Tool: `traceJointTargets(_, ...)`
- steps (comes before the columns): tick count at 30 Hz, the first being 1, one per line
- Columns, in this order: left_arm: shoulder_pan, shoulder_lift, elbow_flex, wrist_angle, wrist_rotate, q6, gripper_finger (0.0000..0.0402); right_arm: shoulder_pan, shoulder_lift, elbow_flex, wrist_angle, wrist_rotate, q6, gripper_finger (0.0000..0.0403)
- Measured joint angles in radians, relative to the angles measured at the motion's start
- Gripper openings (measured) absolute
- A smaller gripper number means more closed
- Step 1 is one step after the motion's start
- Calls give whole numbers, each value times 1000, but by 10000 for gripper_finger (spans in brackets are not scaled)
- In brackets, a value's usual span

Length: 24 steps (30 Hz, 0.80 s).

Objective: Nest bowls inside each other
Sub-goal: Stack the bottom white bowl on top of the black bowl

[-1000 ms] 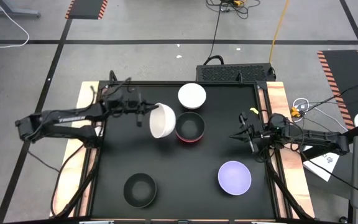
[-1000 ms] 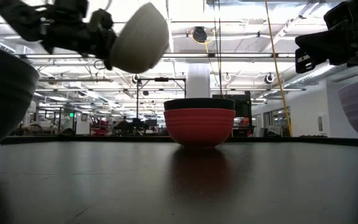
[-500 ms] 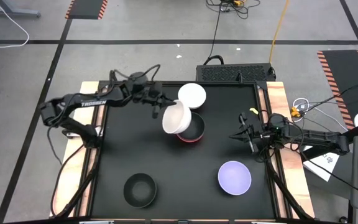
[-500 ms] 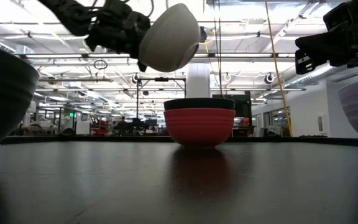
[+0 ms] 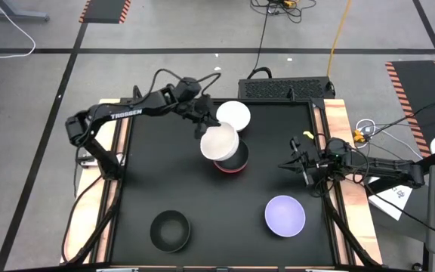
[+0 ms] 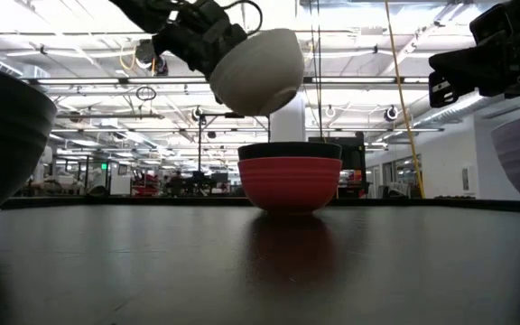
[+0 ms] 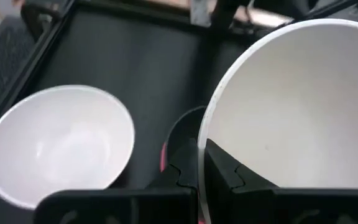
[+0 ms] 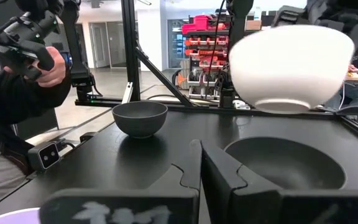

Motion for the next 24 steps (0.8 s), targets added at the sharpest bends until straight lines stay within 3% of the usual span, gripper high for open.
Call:
traceJointTargets(9,-18,93,153,-135,-15,37,5,0,0,0,-6,0,0,0)
traceJointTargets(24,-35,111,180,-137,-36,26,5,0,0,0,-17,0,-19,0)
